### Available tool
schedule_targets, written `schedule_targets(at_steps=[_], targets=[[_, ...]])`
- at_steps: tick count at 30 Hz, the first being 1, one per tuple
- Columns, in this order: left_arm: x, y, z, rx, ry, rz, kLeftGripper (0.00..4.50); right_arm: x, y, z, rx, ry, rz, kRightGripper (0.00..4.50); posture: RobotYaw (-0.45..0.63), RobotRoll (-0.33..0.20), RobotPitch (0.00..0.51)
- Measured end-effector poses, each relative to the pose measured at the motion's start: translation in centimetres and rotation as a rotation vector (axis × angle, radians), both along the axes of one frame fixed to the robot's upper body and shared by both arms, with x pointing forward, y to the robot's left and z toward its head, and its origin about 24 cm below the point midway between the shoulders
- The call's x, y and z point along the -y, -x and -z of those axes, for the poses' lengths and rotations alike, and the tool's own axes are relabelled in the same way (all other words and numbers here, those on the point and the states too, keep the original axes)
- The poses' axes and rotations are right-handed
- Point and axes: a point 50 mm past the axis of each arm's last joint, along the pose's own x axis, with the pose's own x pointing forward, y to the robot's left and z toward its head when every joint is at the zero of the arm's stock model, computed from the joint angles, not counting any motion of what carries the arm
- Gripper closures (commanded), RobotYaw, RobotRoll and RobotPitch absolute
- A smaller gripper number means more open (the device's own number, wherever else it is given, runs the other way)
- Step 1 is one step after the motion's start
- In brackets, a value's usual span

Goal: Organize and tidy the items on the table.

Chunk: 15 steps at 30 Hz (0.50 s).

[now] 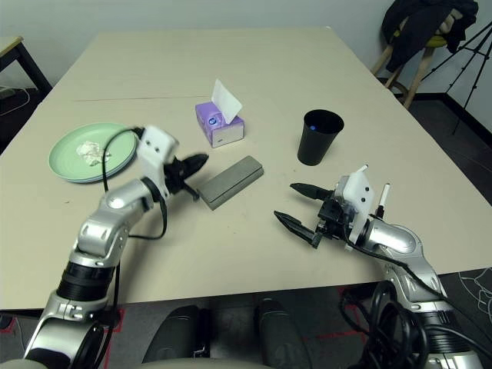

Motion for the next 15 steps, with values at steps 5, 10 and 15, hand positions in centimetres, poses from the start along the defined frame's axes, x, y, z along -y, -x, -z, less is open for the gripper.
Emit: schedule_targets(at_steps=[5, 10, 15], targets=[[-0.3, 0.3, -0.9, -0.027, 0.066, 0.013, 0.47, -0.2, 0.1, 0.1, 0.010, -0.014, 0.000, 0.00, -0.03, 0.000, 0.073], [-0.2, 1.3, -1.3, -0.028, 0.107, 0.067, 0.06, -0.5, 0.1, 0.2, 0.046, -0.042, 0.006, 0.00, -0.02, 0.000, 0.071], [0.4, 3.3, -2.8, 0.078, 0.123, 0.179, 0.06, -0.5, 0.0, 0.5, 0.065, -0.056, 0.026, 0.00, -0.01, 0.000, 0.070]])
